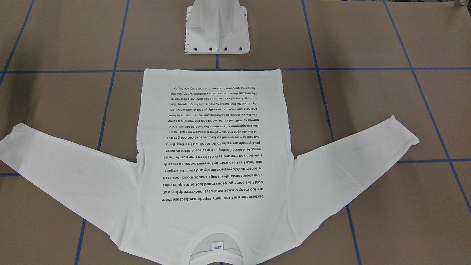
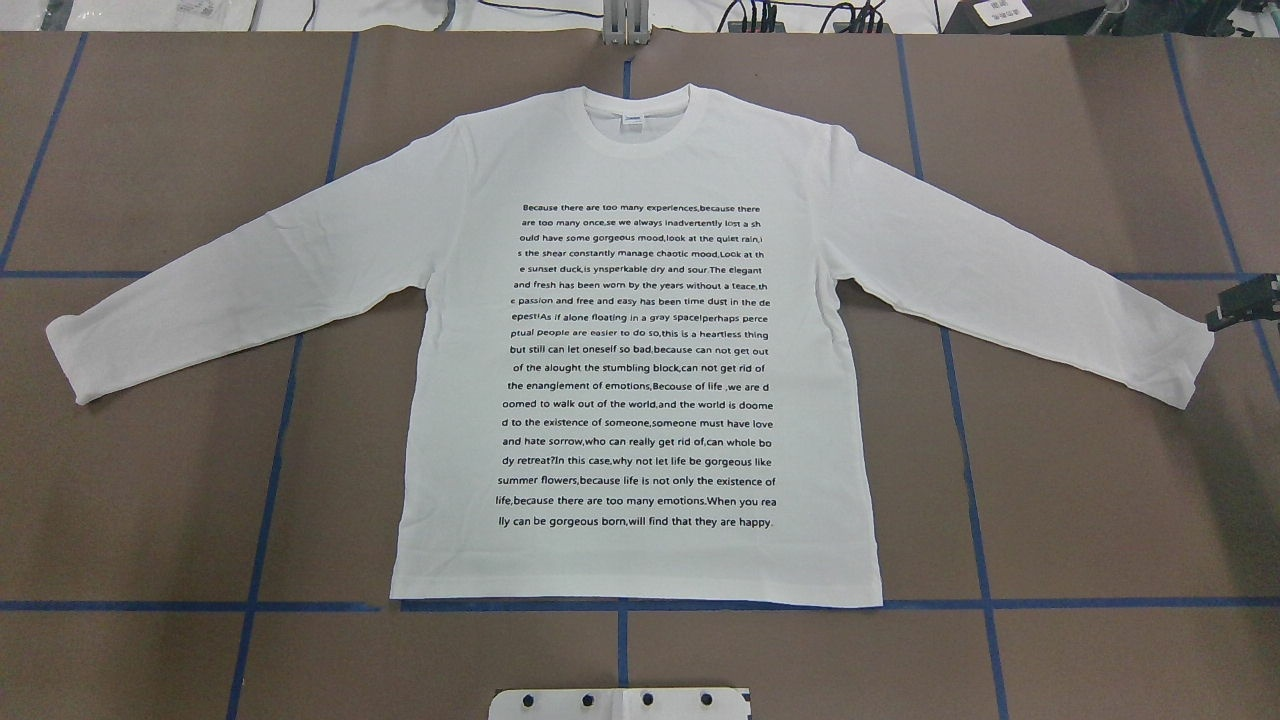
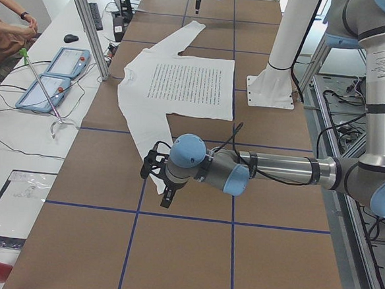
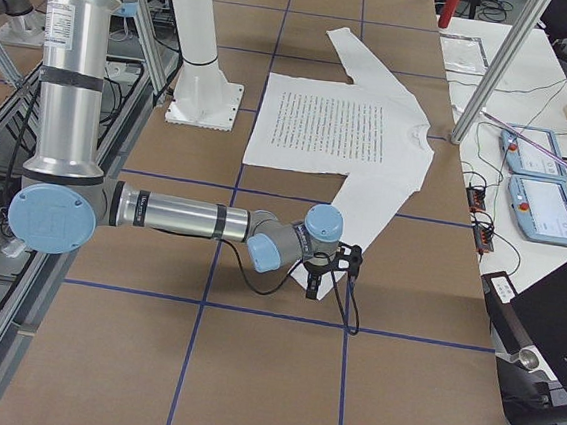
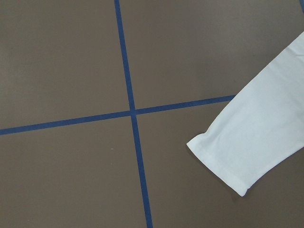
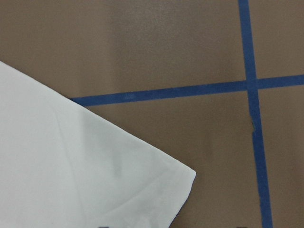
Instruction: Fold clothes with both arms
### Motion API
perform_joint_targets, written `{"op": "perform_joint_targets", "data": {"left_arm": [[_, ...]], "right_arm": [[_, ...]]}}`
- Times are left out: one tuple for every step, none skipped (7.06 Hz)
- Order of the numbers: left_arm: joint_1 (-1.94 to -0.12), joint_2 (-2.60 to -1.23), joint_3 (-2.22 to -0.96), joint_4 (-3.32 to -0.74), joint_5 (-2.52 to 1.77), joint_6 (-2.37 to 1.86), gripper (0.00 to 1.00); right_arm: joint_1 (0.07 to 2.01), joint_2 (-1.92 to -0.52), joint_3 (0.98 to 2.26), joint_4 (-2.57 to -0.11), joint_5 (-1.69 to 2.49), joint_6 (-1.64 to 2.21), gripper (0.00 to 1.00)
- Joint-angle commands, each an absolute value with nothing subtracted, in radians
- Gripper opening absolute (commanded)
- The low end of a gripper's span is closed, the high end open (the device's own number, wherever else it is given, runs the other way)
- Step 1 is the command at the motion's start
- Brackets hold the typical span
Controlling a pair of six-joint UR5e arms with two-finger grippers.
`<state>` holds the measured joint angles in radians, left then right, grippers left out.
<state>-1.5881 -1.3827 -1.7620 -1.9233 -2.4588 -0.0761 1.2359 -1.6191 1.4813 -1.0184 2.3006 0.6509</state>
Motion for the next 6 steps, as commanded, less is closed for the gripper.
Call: {"op": "perform_joint_targets", "data": {"left_arm": [[-1.588, -1.382, -1.761, -1.934, -2.462, -0.075, 1.0], [-1.588, -1.382, -1.766, -1.94, -2.462, -0.077, 1.0], [-1.586, -1.382, -1.769, -1.942, -2.464, -0.077, 1.0], [-1.586, -1.382, -1.769, -1.942, -2.464, -0.075, 1.0], [-1.588, -1.382, -1.77, -1.942, -2.464, -0.075, 1.0], [-1.588, -1.382, -1.77, -1.96, -2.464, -0.077, 1.0]], "right_arm": [[1.216, -1.582, 1.384, -0.986, 2.292, 0.715, 0.91], [1.215, -1.568, 1.362, -0.986, 2.293, 0.715, 0.91], [1.212, -1.568, 1.356, -0.986, 2.293, 0.715, 0.91], [1.203, -1.563, 1.345, -0.986, 2.292, 0.715, 0.89], [1.195, -1.551, 1.336, -0.986, 2.29, 0.715, 0.89], [1.186, -1.542, 1.327, -0.986, 2.289, 0.715, 0.88]]}}
